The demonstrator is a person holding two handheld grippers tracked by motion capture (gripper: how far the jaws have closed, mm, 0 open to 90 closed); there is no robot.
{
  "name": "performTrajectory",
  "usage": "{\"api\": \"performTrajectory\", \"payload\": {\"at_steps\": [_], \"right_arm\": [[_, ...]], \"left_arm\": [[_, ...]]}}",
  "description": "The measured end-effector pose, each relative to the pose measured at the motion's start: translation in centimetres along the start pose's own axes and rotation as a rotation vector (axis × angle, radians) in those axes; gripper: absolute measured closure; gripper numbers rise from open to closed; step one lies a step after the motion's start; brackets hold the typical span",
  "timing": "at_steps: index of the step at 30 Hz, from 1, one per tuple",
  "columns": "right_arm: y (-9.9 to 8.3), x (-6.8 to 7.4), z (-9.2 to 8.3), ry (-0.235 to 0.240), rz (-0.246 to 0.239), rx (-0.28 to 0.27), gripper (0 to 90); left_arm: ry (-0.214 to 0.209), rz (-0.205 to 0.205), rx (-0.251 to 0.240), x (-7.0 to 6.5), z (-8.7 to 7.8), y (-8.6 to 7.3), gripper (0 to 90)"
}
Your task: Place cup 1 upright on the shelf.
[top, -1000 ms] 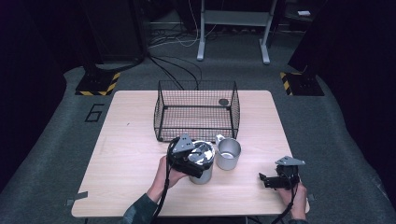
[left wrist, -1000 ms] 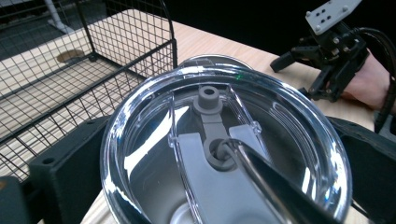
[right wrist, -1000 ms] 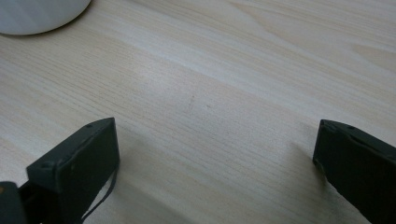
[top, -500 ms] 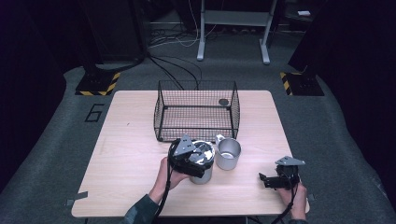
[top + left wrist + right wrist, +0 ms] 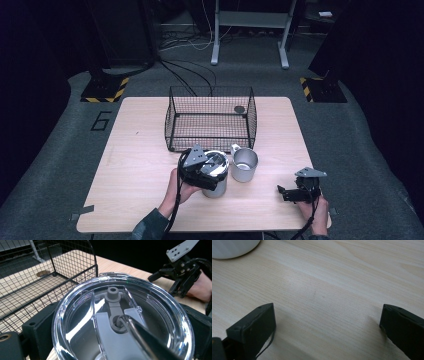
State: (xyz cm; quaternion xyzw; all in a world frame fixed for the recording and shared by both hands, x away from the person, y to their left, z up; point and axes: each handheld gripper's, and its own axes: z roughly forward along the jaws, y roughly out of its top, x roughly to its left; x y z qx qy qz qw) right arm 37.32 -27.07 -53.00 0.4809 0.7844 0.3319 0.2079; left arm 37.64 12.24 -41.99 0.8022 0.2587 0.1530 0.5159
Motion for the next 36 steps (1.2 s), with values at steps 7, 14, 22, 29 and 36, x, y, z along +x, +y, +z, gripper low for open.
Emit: {"api": "performTrajectory", "payload": {"at_steps": [7, 14, 22, 29, 36], "right_arm": [[0.0, 0.0, 0.0, 0.000, 0.001, 0.000, 0.0], [0.0, 0.0, 0.0, 0.001, 0.001, 0.000, 0.0], [0.0, 0.0, 0.0, 0.001, 0.001, 0.000, 0.0], [0.0, 0.0, 0.0, -0.002, 0.001, 0.000, 0.0], [0.0, 0.0, 0.0, 0.002, 0.001, 0.008, 0.0]], "left_arm": [[0.007, 0.011, -0.011, 0.1, -1.2, 0.3, 4.4], [0.027, 0.015, -0.023, 0.3, -2.6, 0.4, 4.3], [0.059, 0.004, -0.026, 1.0, -3.7, 0.1, 4.3], [0.077, -0.001, -0.024, 1.6, -4.4, 0.0, 4.3], [0.098, -0.010, -0.033, 2.0, -5.0, -0.2, 4.3]]}}
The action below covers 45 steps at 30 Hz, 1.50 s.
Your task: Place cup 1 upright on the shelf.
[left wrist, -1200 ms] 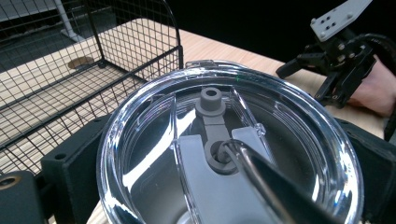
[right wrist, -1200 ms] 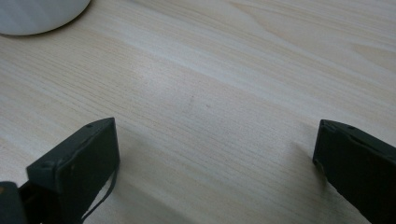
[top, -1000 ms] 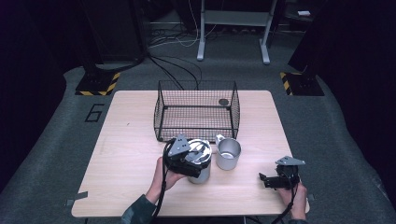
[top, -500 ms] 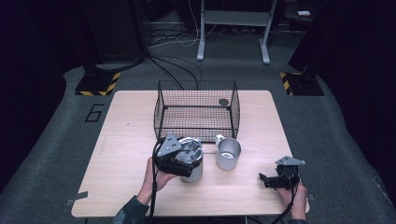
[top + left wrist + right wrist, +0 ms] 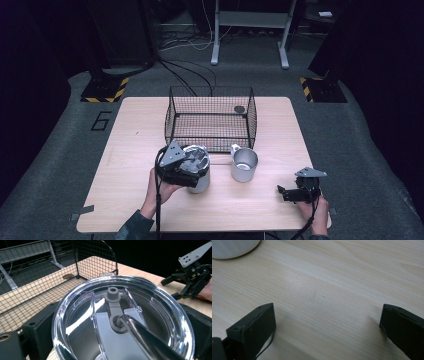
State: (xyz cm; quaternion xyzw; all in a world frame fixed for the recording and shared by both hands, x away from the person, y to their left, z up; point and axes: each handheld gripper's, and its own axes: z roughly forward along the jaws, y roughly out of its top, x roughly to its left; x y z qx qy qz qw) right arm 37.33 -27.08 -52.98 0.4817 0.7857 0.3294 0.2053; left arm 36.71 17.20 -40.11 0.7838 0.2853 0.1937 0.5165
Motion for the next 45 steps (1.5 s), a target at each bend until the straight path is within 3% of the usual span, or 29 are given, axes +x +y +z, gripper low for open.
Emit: {"api": "performTrajectory", "payload": {"at_steps": [16, 34, 45], "right_arm": [[0.0, 0.0, 0.0, -0.001, 0.001, -0.007, 0.0], [0.0, 0.0, 0.0, -0.001, 0.004, 0.001, 0.0], [0.0, 0.0, 0.0, -0.001, 0.005, 0.000, 0.0]], "left_arm": [[0.033, -0.004, -0.005, 1.2, -1.4, 0.5, 4.3], [0.053, -0.005, -0.025, 3.1, -3.3, 2.8, 4.3], [0.062, -0.004, -0.042, 4.0, -3.4, 4.2, 4.3]]}}
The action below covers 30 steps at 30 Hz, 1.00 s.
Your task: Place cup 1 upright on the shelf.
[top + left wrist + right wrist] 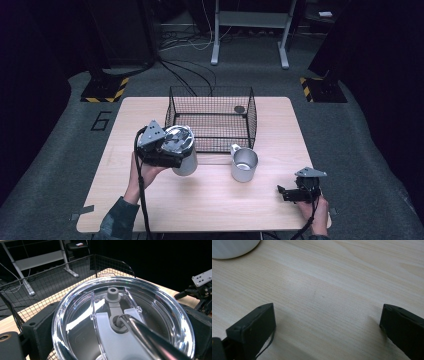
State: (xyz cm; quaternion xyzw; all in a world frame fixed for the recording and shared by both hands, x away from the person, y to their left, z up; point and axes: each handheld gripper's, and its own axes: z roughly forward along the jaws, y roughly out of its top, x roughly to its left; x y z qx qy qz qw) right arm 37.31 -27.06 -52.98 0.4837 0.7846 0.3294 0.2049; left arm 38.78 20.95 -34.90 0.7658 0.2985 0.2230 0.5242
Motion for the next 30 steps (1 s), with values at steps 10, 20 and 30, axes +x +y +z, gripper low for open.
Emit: {"api": "performTrajectory", "payload": {"at_steps": [10, 20, 30], "right_arm": [[0.0, 0.0, 0.0, 0.000, 0.000, 0.000, 0.0], [0.0, 0.0, 0.0, 0.000, 0.000, 0.001, 0.0], [0.0, 0.0, 0.0, -0.006, 0.010, -0.003, 0.0]], "left_arm": [[-0.011, -0.010, -0.002, 0.9, 0.0, 1.3, 4.3], [0.005, 0.005, -0.010, 1.6, 0.6, 2.9, 4.3], [0.023, 0.000, -0.011, 2.8, 1.2, 3.9, 4.3]]}}
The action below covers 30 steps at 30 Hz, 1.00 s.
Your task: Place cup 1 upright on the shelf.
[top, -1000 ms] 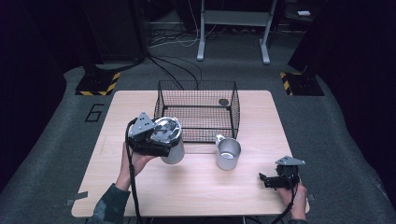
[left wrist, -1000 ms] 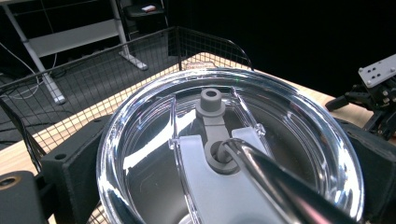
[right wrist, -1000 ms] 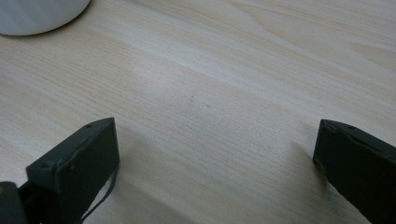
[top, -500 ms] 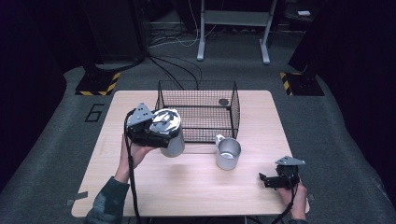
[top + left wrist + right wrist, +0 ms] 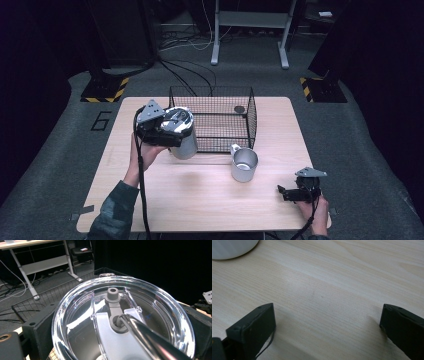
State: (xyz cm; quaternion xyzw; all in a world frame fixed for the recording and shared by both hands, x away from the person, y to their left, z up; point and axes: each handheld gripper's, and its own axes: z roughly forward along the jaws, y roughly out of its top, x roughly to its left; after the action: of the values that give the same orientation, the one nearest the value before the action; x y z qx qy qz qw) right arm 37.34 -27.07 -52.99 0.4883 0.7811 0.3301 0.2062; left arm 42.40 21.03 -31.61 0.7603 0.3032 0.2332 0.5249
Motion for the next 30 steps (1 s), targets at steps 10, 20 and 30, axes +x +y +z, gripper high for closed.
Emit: {"api": "performTrajectory", "payload": {"at_steps": [10, 20, 30], "right_arm": [[0.0, 0.0, 0.0, 0.001, 0.000, 0.000, 0.0], [0.0, 0.0, 0.0, 0.001, 0.000, 0.000, 0.1], [0.0, 0.0, 0.0, 0.001, 0.001, 0.000, 0.0]], "left_arm": [[0.015, 0.001, -0.002, 0.8, 0.7, 1.1, 4.3], [0.031, 0.006, -0.008, 1.7, 1.4, 2.4, 4.3], [0.048, 0.018, -0.007, 2.2, 2.3, 3.2, 4.3]]}}
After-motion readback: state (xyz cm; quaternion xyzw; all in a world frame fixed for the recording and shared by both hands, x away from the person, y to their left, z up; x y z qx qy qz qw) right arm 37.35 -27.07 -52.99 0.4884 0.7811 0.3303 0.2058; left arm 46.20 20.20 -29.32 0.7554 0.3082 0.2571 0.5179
